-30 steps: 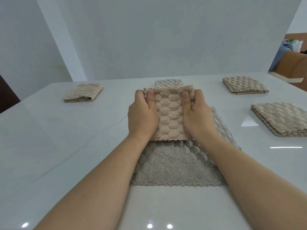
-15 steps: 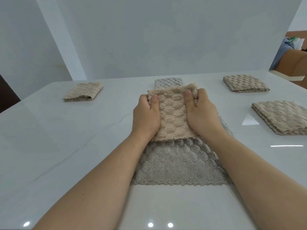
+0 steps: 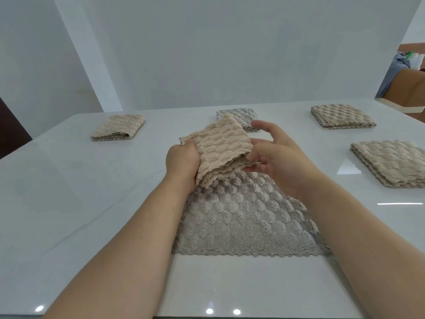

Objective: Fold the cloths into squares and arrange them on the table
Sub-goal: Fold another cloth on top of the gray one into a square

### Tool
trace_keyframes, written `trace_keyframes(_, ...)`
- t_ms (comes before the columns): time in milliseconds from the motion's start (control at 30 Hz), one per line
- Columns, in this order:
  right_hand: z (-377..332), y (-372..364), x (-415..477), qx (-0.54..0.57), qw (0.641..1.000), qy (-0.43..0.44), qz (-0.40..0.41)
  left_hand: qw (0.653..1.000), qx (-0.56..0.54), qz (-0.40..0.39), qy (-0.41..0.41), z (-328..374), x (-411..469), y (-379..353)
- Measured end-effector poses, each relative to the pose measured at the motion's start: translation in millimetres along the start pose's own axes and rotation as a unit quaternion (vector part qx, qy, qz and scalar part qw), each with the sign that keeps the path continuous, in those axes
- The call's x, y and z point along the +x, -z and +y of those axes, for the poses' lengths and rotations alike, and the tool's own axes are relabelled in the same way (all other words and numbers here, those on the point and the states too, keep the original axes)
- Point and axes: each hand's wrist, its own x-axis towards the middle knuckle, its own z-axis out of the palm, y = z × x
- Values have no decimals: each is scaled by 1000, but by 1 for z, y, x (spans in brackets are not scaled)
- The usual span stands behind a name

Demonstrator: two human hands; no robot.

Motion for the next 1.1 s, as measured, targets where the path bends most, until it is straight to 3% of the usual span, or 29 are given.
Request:
trace_keyframes(167,5,-2,-2,-142,989,28,15,1000,-17,-16,4,-1,-2,0)
trace_keyframes(467,12,-14,-8,-394,902,130,123,999,2,-8,-37,3,-10,-3)
trace_keyframes(667,13,-19,-6,-394,904,110,123,997,36,8,-68,1,-15,-11)
trace_keyframes(900,7,-9,-4,-330,924,60,185,990,67,19,-120,-2,-13,-14)
trace_keyframes(1100,2,-8,-6,-322,935,20,145,987,96,22,-130,0,-7,-9)
